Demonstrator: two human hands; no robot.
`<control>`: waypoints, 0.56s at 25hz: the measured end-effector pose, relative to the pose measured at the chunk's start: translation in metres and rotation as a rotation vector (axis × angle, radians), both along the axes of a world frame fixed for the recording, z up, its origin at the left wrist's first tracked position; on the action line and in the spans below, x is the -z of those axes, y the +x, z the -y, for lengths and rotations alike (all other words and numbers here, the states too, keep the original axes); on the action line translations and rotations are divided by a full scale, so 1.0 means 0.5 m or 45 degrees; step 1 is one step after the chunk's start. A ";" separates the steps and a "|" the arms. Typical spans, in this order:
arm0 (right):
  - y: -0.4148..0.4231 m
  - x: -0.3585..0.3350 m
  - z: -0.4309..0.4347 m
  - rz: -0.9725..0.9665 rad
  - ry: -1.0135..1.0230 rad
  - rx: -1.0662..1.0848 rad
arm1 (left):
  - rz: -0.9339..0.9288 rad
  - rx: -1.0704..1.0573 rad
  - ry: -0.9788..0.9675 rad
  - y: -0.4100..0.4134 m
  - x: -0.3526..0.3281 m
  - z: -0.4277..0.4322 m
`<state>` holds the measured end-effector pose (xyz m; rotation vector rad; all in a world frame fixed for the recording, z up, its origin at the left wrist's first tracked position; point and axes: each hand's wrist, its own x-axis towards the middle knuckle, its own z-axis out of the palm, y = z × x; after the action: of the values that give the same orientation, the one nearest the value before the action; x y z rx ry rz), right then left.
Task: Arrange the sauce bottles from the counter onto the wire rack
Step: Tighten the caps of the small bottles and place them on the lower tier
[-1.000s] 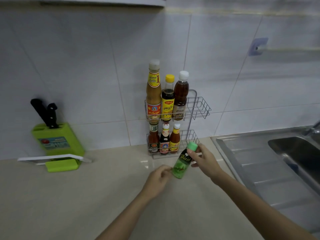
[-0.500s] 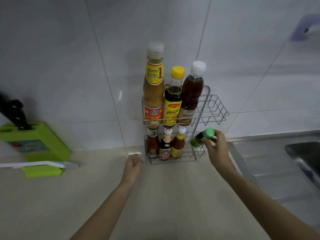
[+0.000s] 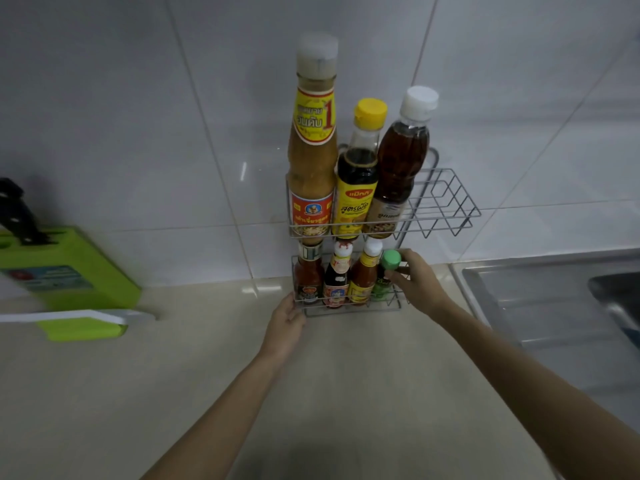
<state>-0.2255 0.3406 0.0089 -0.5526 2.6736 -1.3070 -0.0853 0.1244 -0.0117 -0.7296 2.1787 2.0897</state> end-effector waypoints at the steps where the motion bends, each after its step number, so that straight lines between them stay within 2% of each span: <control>1: -0.003 -0.004 0.000 0.042 0.007 -0.004 | 0.003 0.009 -0.008 0.001 0.001 0.001; 9: 0.004 -0.044 -0.012 0.339 0.101 -0.050 | 0.083 0.215 -0.088 0.004 -0.007 0.024; 14: 0.007 -0.054 -0.009 0.400 0.151 -0.031 | 0.111 0.297 -0.147 0.010 -0.008 0.031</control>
<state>-0.2219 0.3451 0.0358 -0.3321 2.4561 -1.1141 -0.0801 0.1089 -0.0078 -0.5327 2.2301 1.8005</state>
